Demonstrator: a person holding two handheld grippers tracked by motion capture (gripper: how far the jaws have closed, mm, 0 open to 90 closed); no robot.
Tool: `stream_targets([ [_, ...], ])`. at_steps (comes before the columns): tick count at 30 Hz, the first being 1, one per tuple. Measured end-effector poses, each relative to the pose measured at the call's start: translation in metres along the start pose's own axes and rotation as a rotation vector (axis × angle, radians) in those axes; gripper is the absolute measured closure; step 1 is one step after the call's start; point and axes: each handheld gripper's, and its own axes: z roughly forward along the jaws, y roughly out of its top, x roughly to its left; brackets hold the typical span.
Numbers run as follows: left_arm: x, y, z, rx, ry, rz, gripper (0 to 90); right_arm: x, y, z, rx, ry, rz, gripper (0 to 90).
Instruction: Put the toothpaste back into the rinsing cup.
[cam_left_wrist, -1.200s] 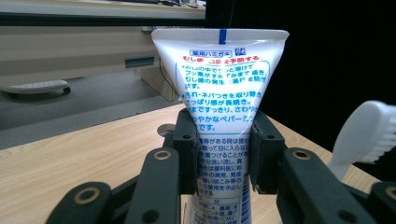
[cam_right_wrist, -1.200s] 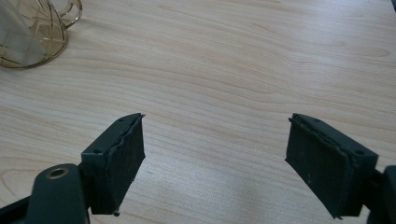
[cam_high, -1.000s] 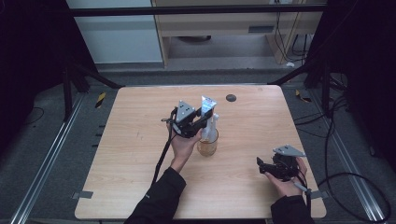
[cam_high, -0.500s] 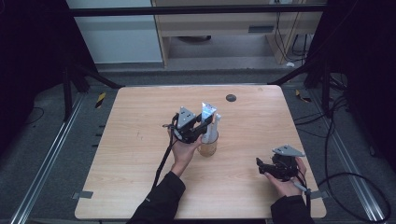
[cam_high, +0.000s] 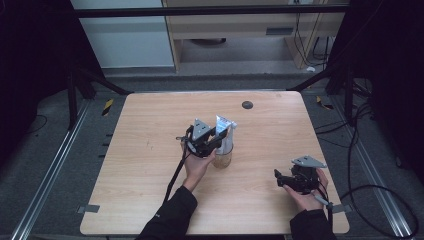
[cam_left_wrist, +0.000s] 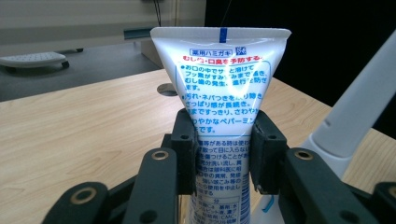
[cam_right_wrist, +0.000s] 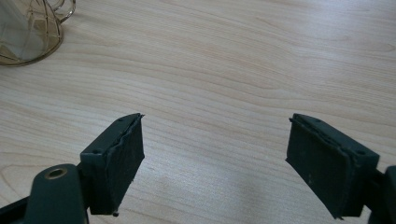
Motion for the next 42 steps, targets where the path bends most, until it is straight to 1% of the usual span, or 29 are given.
stream_targets([
  [4,0.001,-0.002,-0.001,0.01,-0.004,0.001,65.9,0.0,0.0,-0.001,0.002,0.002,0.006,18.9],
  [8,0.001,-0.003,-0.002,0.036,-0.005,0.018,65.2,0.0,0.0,0.0,0.003,-0.001,-0.002,18.8],
  [11,-0.001,-0.005,-0.003,0.073,-0.007,0.042,64.4,0.001,0.0,0.0,0.005,-0.001,-0.002,18.8],
  [13,-0.002,-0.009,-0.004,0.103,0.0,0.064,64.3,0.001,0.0,0.0,0.004,-0.001,-0.001,18.8],
  [15,-0.001,-0.012,-0.006,0.125,0.003,0.076,64.2,0.001,0.0,0.0,0.003,-0.001,-0.002,18.8],
  [16,-0.001,-0.013,-0.007,0.128,0.003,0.069,64.1,0.001,0.0,0.0,0.004,0.0,-0.002,18.8],
  [18,0.001,-0.016,-0.008,0.137,0.006,0.068,63.6,0.001,0.0,0.0,0.006,0.0,-0.001,18.8],
  [20,0.001,-0.018,-0.01,0.131,0.007,0.072,63.1,0.001,0.0,0.0,0.009,0.0,-0.004,18.8],
  [22,0.0,-0.018,-0.011,0.134,0.008,0.085,62.2,0.002,0.0,0.0,0.008,0.001,-0.004,18.8],
  [23,-0.001,-0.017,-0.012,0.131,0.007,0.093,61.2,0.002,0.0,0.0,0.008,0.001,-0.003,18.8],
  [24,-0.001,-0.017,-0.014,0.124,0.005,0.092,58.9,0.002,0.0,0.0,0.009,0.003,-0.002,18.7],
  [26,-0.002,-0.014,-0.019,0.108,0.007,0.095,52.8,0.002,0.0,-0.001,0.007,0.004,0.001,18.7],
  [30,0.0,-0.012,-0.028,0.132,0.011,0.129,48.4,0.002,0.0,-0.001,0.003,0.0,-0.004,18.6],
  [33,0.002,-0.013,-0.037,0.151,0.007,0.133,41.8,0.002,0.0,-0.001,0.003,-0.001,-0.007,18.5],
  [34,0.003,-0.014,-0.041,0.159,0.005,0.14,40.5,0.002,0.0,-0.002,0.005,0.003,-0.002,18.5],
  [36,0.003,-0.016,-0.048,0.159,0.015,0.161,39.6,0.002,0.0,-0.002,0.003,0.001,-0.002,18.4],
  [39,0.005,-0.02,-0.061,0.177,0.025,0.176,37.4,0.002,0.0,-0.003,0.002,0.0,-0.001,18.0],
  [42,0.013,-0.027,-0.077,0.181,0.044,0.178,36.5,0.002,0.0,-0.004,-0.002,-0.002,0.005,17.8],
])
